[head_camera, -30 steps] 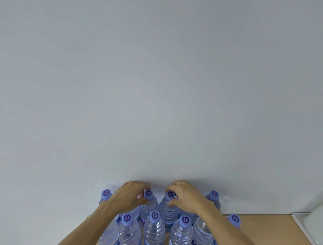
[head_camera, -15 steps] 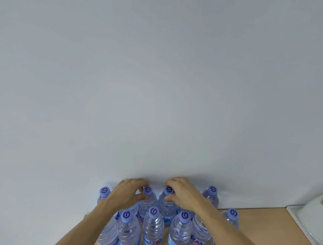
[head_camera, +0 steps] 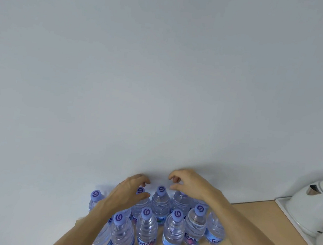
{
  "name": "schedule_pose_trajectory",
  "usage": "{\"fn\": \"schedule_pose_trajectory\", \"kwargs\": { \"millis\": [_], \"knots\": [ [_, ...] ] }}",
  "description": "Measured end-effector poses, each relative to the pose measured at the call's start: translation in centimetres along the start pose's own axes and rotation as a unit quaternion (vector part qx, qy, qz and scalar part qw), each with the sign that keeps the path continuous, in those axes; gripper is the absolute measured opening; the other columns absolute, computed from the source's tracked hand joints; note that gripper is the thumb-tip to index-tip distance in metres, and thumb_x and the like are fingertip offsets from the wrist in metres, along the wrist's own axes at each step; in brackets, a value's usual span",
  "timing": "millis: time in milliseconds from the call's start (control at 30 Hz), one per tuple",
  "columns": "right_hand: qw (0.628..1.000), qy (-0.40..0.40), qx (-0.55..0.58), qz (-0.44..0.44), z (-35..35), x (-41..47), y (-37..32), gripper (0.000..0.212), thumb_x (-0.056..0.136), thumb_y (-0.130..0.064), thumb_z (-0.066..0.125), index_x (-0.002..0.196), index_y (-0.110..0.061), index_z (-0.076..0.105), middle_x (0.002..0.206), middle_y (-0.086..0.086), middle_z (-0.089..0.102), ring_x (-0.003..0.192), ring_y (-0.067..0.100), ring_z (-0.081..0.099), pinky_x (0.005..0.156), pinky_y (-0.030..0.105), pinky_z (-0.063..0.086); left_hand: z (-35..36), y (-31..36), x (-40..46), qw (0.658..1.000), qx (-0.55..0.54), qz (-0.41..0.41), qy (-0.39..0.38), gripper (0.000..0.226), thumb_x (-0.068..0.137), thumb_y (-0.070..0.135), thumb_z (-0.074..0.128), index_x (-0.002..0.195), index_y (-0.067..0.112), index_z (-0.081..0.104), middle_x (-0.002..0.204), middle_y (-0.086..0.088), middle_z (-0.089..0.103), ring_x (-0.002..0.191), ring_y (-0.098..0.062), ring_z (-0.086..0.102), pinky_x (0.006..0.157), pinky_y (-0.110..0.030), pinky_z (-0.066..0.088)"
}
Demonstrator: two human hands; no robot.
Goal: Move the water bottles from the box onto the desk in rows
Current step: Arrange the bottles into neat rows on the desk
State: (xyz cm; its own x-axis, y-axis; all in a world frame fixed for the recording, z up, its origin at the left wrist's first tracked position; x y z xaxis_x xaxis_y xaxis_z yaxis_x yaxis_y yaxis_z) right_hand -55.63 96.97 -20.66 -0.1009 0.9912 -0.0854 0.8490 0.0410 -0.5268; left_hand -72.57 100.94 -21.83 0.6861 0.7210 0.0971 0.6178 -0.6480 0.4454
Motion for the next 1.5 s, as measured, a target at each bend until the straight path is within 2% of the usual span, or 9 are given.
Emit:
{"fn": "schedule_pose_trajectory", "kwargs": {
  "millis": [100, 167, 300, 400, 600, 867, 1133, 1400, 1500],
  "knots": [
    [0.999, 0.030, 0.011, 0.029, -2.6, -1.4, 2.7, 0.022, 0.093, -0.029, 0.064, 0.113, -0.022, 0.065, 0.103, -0.007, 0.066, 0.094, 0.006, 0.062, 0.082, 0.019, 0.049, 0.8, 2.3, 1.2, 1.000, -0.005, 0.030, 0.000, 0.033, 0.088, 0.040, 0.064, 0.118, 0.027, 0.058, 0.107, 0.015, 0.057, 0.094, -0.005, 0.055, 0.084, -0.028, 0.050],
    [0.998, 0.042, 0.002, 0.045, -3.6, -2.3, 4.3, 0.021, 0.093, -0.027, 0.064, 0.112, -0.020, 0.066, 0.103, -0.005, 0.066, 0.094, 0.007, 0.062, 0.084, 0.021, 0.050, 1.7, 4.2, 1.9, 0.999, -0.003, 0.051, -0.011, 0.036, 0.089, 0.042, 0.062, 0.121, 0.027, 0.057, 0.112, 0.014, 0.057, 0.100, -0.006, 0.055, 0.086, -0.026, 0.049],
    [0.995, 0.029, -0.048, 0.081, -3.8, -3.8, 7.4, 0.033, 0.089, -0.037, 0.066, 0.119, -0.025, 0.062, 0.114, -0.003, 0.060, 0.098, 0.011, 0.057, 0.088, 0.029, 0.049, 3.4, 7.6, 3.5, 0.996, 0.043, 0.078, -0.028, 0.041, 0.088, 0.040, 0.062, 0.125, 0.024, 0.055, 0.118, 0.007, 0.057, 0.105, -0.012, 0.053, 0.086, -0.023, 0.044],
    [0.992, -0.002, -0.063, 0.111, -3.0, -4.8, 9.3, 0.043, 0.086, -0.039, 0.069, 0.125, -0.028, 0.057, 0.118, -0.001, 0.053, 0.103, 0.015, 0.054, 0.089, 0.033, 0.048, 4.5, 8.9, 4.8, 0.995, 0.067, 0.069, -0.041, 0.042, 0.088, 0.042, 0.061, 0.124, 0.024, 0.054, 0.117, 0.007, 0.059, 0.104, -0.013, 0.054, 0.082, -0.021, 0.039],
    [0.992, 0.009, -0.061, 0.110, -2.5, -4.7, 10.3, 0.042, 0.086, -0.026, 0.070, 0.126, -0.028, 0.057, 0.121, 0.002, 0.056, 0.100, 0.019, 0.056, 0.086, 0.035, 0.050, 6.8, 10.1, 6.8, 0.991, 0.099, 0.013, -0.086, 0.036, 0.086, 0.045, 0.058, 0.111, 0.019, 0.055, 0.113, 0.003, 0.060, 0.101, -0.021, 0.057, 0.077, -0.030, 0.042],
    [0.991, 0.002, -0.080, 0.103, -2.0, -3.6, 10.3, 0.039, 0.089, -0.023, 0.068, 0.126, -0.018, 0.058, 0.125, 0.007, 0.054, 0.108, 0.026, 0.056, 0.087, 0.036, 0.050, 6.3, 9.9, 6.9, 0.982, 0.184, 0.004, -0.047, 0.038, 0.092, 0.048, 0.054, 0.109, 0.014, 0.055, 0.111, -0.001, 0.062, 0.102, -0.024, 0.059, 0.076, -0.031, 0.042],
    [0.993, 0.006, -0.084, 0.077, -1.8, -3.3, 9.5, 0.034, 0.085, -0.022, 0.071, 0.117, -0.014, 0.063, 0.118, 0.003, 0.059, 0.106, 0.024, 0.057, 0.087, 0.036, 0.050, 5.8, 10.1, 6.9, 0.986, 0.161, 0.019, -0.041, 0.033, 0.092, 0.040, 0.058, 0.112, 0.013, 0.052, 0.112, -0.001, 0.060, 0.100, -0.024, 0.058, 0.078, -0.031, 0.043],
    [0.996, 0.020, -0.051, 0.066, -2.1, -3.3, 9.4, 0.037, 0.086, -0.020, 0.072, 0.121, -0.015, 0.062, 0.120, 0.001, 0.058, 0.107, 0.018, 0.055, 0.083, 0.025, 0.044, 6.3, 10.0, 6.5, 0.987, 0.151, 0.015, -0.055, 0.037, 0.091, 0.040, 0.058, 0.117, 0.014, 0.051, 0.118, -0.001, 0.059, 0.105, -0.023, 0.057, 0.081, -0.029, 0.041],
    [0.996, 0.013, -0.056, 0.067, -2.0, -3.3, 9.4, 0.036, 0.087, -0.021, 0.071, 0.122, -0.016, 0.060, 0.123, 0.002, 0.055, 0.109, 0.019, 0.054, 0.085, 0.026, 0.044, 6.2, 10.2, 6.4, 0.990, 0.131, 0.014, -0.052, 0.037, 0.091, 0.038, 0.059, 0.119, 0.015, 0.051, 0.119, 0.000, 0.059, 0.106, -0.023, 0.057, 0.082, -0.030, 0.042]
  ]
}}
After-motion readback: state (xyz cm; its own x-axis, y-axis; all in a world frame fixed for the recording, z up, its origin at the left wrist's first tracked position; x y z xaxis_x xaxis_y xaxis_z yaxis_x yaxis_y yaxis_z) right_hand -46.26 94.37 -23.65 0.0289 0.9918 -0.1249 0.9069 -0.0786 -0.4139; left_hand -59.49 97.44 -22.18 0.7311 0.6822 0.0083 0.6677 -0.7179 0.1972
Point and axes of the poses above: each hand's wrist, its own x-axis towards the middle knuckle, its own z-axis out of the palm, y = z × x, the point moved 10 cm from there along x, towards the middle knuckle
